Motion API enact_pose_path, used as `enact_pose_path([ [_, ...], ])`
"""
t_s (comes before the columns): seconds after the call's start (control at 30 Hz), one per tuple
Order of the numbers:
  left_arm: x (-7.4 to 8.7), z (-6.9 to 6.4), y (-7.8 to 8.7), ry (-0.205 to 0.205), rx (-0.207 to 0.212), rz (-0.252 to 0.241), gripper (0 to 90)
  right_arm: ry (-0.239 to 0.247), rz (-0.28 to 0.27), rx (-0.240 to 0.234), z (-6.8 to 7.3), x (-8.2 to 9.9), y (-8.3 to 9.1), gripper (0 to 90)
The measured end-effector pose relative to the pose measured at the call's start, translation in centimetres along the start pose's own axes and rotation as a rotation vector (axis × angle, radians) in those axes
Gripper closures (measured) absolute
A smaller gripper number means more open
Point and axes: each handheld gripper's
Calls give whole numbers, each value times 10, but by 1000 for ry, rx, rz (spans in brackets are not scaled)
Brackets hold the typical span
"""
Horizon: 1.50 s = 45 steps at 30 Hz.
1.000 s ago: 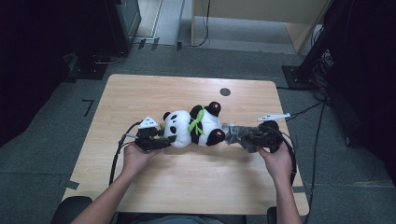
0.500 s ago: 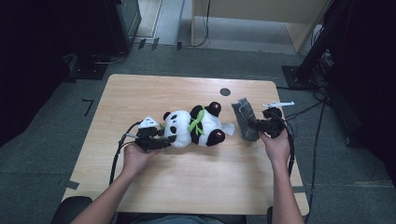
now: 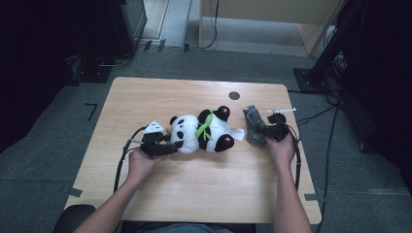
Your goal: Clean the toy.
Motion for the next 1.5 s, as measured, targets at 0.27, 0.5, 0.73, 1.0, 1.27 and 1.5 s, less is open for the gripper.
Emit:
enact_pose_path([
  [0.27,0,0,0,-3,-2,-1,478,15,-5,-23,-4,5,-12,750],
  [0.5,0,0,0,-5,-4,-1,477,-9,-37,-58,-3,9,-12,586],
  [0.73,0,0,0,-5,-5,-1,470,16,-53,-71,5,5,-1,401],
  [1.0,0,0,0,-8,-7,-4,460,79,-143,-76,24,6,26,336],
  [1.27,-4,1,0,-2,-4,9,459,117,-157,-73,47,8,40,271],
  [1.5,-4,1,0,1,-1,15,455,145,-186,-94,68,7,56,239],
])
Point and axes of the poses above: each handheld gripper's, and its own axes: y roughly backward along the jaws, x roughly out of its underside, z roughly to its left, and after that the axes turned 2 degrees about y, right-handed
